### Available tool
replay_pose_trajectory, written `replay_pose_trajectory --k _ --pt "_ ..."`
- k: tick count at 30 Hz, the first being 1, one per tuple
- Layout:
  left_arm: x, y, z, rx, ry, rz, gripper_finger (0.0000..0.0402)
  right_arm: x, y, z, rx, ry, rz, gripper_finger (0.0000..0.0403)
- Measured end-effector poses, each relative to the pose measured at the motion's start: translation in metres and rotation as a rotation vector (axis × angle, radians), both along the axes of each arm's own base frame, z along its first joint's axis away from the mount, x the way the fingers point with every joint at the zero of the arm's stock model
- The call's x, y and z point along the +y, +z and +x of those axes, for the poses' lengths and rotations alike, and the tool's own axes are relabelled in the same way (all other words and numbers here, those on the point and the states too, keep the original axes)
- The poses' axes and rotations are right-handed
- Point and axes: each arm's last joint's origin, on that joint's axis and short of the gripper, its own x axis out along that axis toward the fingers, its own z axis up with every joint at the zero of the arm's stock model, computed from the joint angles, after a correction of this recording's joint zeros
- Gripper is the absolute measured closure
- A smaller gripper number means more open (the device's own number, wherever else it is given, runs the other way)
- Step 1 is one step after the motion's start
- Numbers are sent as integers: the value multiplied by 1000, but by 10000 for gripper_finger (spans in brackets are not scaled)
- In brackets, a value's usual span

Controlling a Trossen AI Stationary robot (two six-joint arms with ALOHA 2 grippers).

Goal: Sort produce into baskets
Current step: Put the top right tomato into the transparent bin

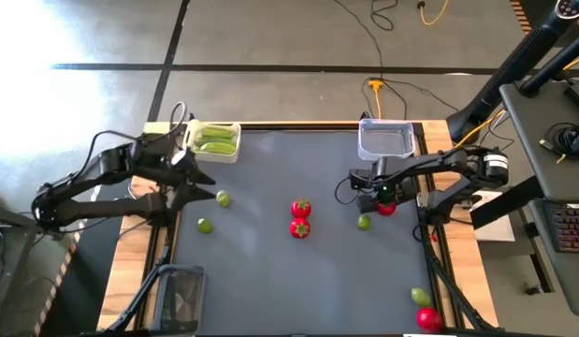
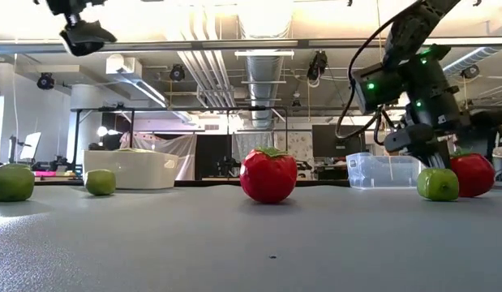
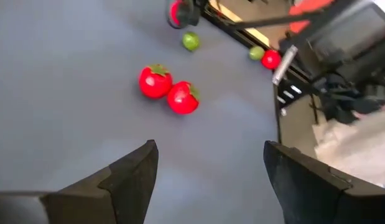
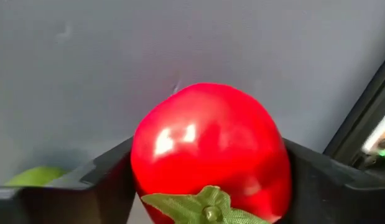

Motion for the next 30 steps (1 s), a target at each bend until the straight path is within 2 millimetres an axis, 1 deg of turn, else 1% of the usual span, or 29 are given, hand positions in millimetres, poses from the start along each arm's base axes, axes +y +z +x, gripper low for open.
replay_pose_trajectory --k 2,3,5,8,10,12,14,16,18,21,26,28,30 --pt "-2 -6 -9 -11 40 8 128 -1 6 5 -28 -19 12 117" --pt "-3 -9 -13 -14 61 14 128 -2 12 9 -48 -20 8 119" --pt "-5 -15 -20 -26 91 24 128 -7 32 22 -100 -4 -34 119" --pt "-6 -23 -24 -66 102 38 128 -28 70 38 -185 53 -166 119" --pt "-6 -26 -24 -105 104 49 128 -50 94 43 -244 65 -261 119" --pt "-5 -26 -23 -155 110 54 128 -80 109 40 -273 37 -308 119" --pt "-5 -28 -22 -183 121 39 128 -112 117 28 -270 -33 -331 119" --pt "-4 -29 -20 -199 133 24 128 -140 121 13 -258 -104 -345 119" --pt "-4 -30 -20 -197 140 10 128 -164 119 -1 -253 -163 -344 118" --pt "-4 -34 -19 -184 143 2 128 -191 101 -14 -226 -227 -297 118" --pt "-2 -40 -17 -165 187 0 128 -226 60 -18 -235 -297 -244 117" --pt "0 -42 -16 -152 267 -4 128 -236 50 -16 -262 -296 -241 116" --pt "2 -44 -16 -142 332 -2 128 -241 43 -14 -283 -289 -216 111"
